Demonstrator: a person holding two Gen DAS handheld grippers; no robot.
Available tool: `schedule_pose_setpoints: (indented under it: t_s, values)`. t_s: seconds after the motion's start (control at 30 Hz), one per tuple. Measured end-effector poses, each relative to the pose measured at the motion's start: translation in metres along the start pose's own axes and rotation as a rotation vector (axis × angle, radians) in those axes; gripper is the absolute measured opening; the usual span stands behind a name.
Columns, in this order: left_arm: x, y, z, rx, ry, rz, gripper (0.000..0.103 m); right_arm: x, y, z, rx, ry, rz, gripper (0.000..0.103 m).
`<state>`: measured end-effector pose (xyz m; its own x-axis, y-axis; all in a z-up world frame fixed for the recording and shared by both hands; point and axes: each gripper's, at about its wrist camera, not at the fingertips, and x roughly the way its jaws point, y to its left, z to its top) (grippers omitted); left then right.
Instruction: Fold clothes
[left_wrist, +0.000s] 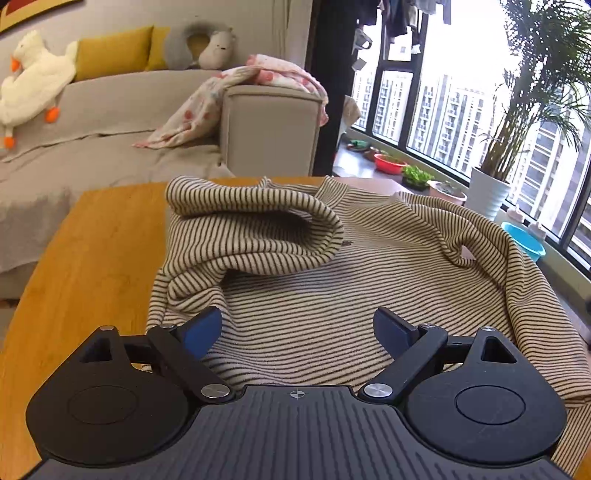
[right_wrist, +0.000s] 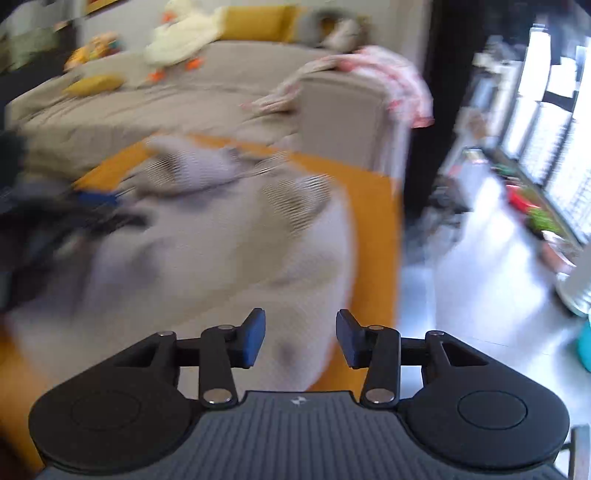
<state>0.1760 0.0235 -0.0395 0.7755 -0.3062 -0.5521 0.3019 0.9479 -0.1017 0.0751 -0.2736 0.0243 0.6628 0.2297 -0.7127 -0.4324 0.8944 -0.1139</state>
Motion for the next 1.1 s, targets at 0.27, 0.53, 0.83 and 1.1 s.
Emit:
schedule_pose_setpoints:
  t_s: [0.27, 0.53, 0.83, 1.1]
  values:
    - [-0.011, -0.005, -0.003, 0.037, 0.021, 0.031, 0.096, 0.024, 0.059, -0.029, -0.220, 0.001, -0.064, 0.031]
    - [-0.034, 0.009, -0.015, -0.012, 0.058, 0.025, 0.098, -0.002, -0.078, 0.041, 0.090, -0.238, -0.391, 0.011]
    - [-0.027, 0.069, 0.032, -0.568, 0.029, -0.178, 0.095, 0.009, -0.141, 0.073, 0.460, -0.371, -0.154, 0.011]
    - [0.026, 0.105, 0.059, -0.833, 0.084, -0.124, 0.069, 0.020, -0.141, 0.065, 0.474, -0.399, -0.121, 0.010]
